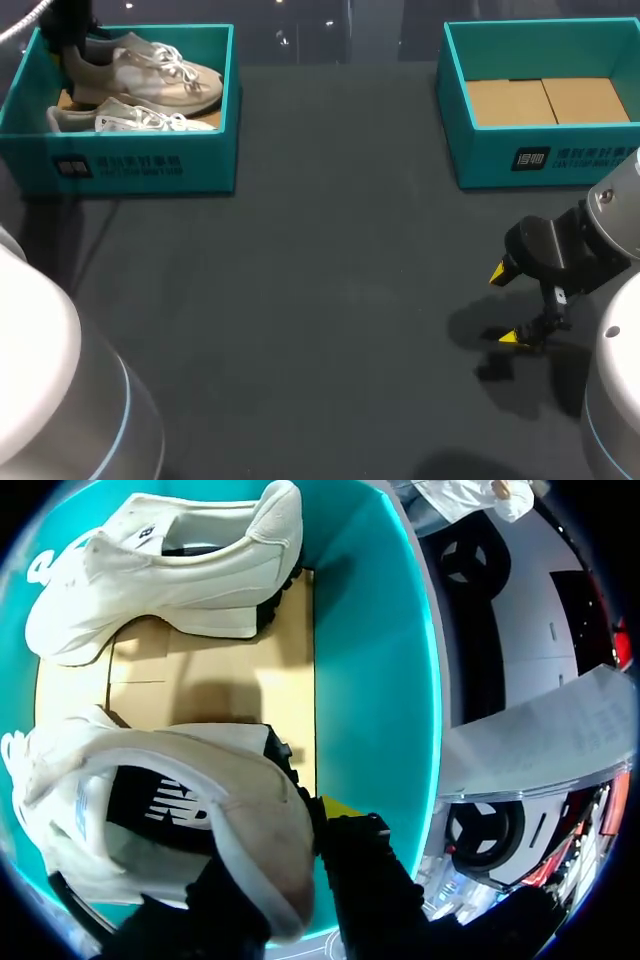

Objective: Take the shoe out of the shoebox, open the shoe tongue, remove and reinsert the insole, then place the shoe into the shoebox

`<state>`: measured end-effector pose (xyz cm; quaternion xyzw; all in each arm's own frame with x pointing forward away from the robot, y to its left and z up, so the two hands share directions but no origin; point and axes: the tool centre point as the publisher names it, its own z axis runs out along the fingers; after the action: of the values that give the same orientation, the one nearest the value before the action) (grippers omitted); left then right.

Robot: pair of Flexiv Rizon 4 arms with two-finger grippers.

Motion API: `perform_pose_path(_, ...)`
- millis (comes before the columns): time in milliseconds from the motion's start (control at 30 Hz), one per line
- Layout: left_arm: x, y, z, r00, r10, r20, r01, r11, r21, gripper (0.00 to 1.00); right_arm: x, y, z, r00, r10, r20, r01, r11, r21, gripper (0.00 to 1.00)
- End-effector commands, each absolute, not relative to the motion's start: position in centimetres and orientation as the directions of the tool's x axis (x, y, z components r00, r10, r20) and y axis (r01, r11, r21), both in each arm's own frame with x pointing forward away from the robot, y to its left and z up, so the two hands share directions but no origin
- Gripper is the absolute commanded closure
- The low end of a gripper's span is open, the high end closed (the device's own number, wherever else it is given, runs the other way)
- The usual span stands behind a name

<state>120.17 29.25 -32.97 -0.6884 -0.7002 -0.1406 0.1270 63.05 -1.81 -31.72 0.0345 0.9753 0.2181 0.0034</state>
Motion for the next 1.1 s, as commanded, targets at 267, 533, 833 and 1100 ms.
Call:
perform_pose_path(267,120.1,28.9,-34.1,0.009,0.935,0.355,0.999,-0.022,0.032,1.00,62.8,-1.8,-31.7,-0.997,0.071,0.005,0.066,0.903,0.424,0.00)
perform_pose_path(533,120.0,28.4,-34.7,0.025,0.939,0.342,0.999,-0.037,0.031,1.00,62.8,-1.8,-31.7,-0.997,0.071,0.005,0.066,0.903,0.424,0.00)
perform_pose_path(833,120.2,28.2,-35.3,0.034,0.941,0.337,0.998,-0.050,0.039,0.98,62.8,-1.8,-31.7,-0.997,0.071,0.005,0.066,0.903,0.424,0.00)
perform_pose_path(1100,120.3,28.2,-35.5,0.035,0.944,0.329,0.998,-0.048,0.033,0.77,62.8,-1.8,-31.7,-0.997,0.071,0.005,0.066,0.903,0.424,0.00)
